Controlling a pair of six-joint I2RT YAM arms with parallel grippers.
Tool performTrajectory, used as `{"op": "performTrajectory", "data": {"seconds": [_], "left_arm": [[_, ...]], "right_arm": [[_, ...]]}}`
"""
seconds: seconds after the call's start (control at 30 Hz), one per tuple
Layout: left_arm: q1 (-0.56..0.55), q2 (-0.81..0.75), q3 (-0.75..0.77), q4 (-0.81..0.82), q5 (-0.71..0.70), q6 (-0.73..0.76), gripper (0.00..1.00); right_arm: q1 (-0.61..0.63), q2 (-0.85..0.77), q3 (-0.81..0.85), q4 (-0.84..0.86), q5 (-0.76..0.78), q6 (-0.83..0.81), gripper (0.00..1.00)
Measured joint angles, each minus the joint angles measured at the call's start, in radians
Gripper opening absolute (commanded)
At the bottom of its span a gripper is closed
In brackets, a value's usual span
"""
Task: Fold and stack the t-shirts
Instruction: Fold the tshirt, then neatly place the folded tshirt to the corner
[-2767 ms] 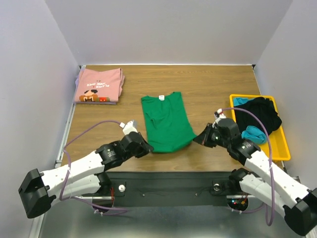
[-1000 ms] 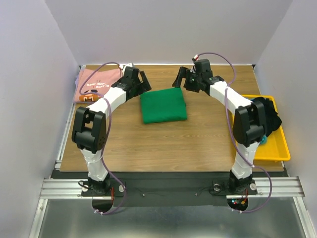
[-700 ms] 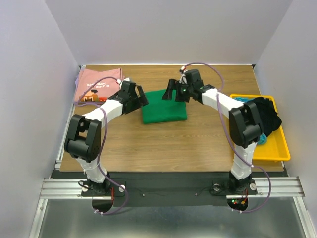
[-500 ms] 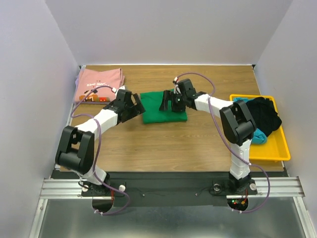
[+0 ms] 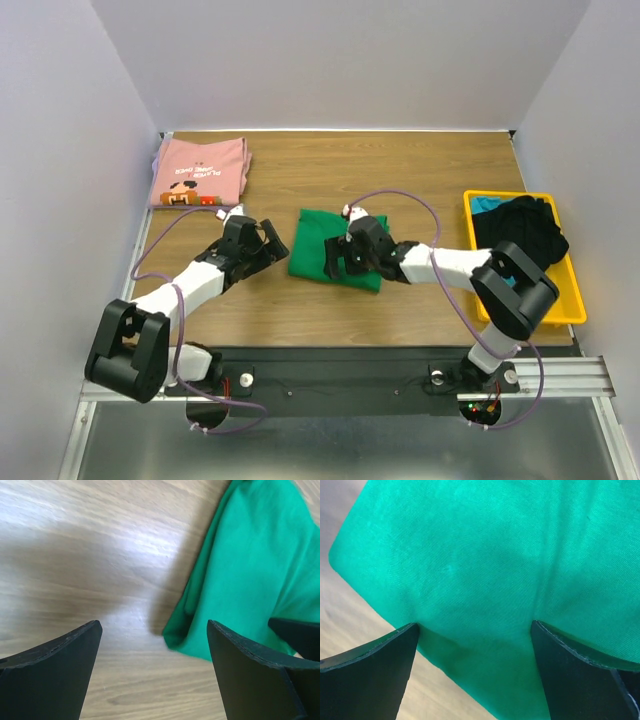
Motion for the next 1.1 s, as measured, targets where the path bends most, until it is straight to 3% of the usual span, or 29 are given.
{"op": "performTrajectory", "data": {"seconds": [0.37,0.6,0.73,0.8,0.87,1.0,1.03,1.1], "left_arm": [[-0.156,0.001,-0.009,0.048,-0.003,0.011,0.98],[-0.289,0.128,0.024,0.058,-0.049,0.023,0.98],[-0.340,0.179,0.064,0.067,-0.073,0.024,0.90],[-0.358,0.213,0.092,0.072,-0.092,0.021,0.79],[-0.377,0.249,0.121,0.074,-0.108,0.020,0.74],[-0.426,0.338,0.199,0.058,-0.159,0.020,0.52],[-0.438,0.362,0.229,0.039,-0.176,0.017,0.33],[-0.455,0.405,0.276,0.014,-0.208,0.005,0.11]], "right_arm": [[0.103,-0.434,-0.272,-0.099,0.069,0.073,1.00],[0.103,-0.692,-0.263,-0.142,0.311,0.184,1.00],[0.102,-0.789,-0.283,-0.171,0.423,0.244,1.00],[0.102,-0.830,-0.306,-0.184,0.465,0.264,1.00],[0.102,-0.852,-0.324,-0.200,0.486,0.274,1.00],[0.102,-0.859,-0.338,-0.224,0.521,0.282,1.00],[0.102,-0.860,-0.338,-0.227,0.529,0.283,1.00],[0.102,-0.864,-0.338,-0.232,0.541,0.285,1.00]]}}
